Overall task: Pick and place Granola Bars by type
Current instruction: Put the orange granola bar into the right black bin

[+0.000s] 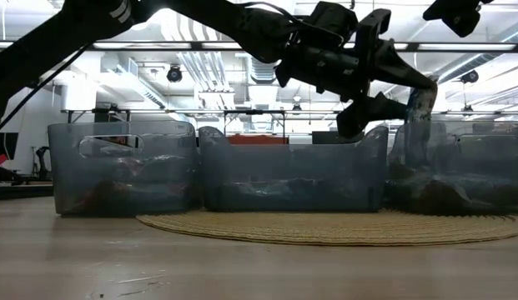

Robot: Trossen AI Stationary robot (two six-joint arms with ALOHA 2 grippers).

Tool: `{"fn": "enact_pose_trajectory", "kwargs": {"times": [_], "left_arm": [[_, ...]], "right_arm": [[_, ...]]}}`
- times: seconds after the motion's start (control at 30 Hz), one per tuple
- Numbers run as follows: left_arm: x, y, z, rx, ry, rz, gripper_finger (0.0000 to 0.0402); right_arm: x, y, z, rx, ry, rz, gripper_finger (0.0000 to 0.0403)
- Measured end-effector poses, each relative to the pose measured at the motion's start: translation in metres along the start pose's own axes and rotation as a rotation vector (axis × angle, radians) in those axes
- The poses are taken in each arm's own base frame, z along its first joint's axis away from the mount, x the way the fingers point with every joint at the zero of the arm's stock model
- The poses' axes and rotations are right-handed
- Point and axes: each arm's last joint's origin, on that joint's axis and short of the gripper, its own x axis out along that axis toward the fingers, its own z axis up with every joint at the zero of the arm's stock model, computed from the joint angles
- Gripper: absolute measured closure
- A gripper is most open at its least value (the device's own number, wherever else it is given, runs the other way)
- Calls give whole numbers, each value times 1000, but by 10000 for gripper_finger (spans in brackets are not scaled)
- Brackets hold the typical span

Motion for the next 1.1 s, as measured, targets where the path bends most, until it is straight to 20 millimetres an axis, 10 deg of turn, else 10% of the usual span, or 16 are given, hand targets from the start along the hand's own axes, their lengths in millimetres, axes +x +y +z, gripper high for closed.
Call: {"fn": "enact_pose_trajectory", "kwargs": {"times": [1.1], "left_arm": [[-2, -1, -2, -32, 54, -1, 199]], "right_arm": [[0, 0, 0, -4, 1, 0, 394]]}}
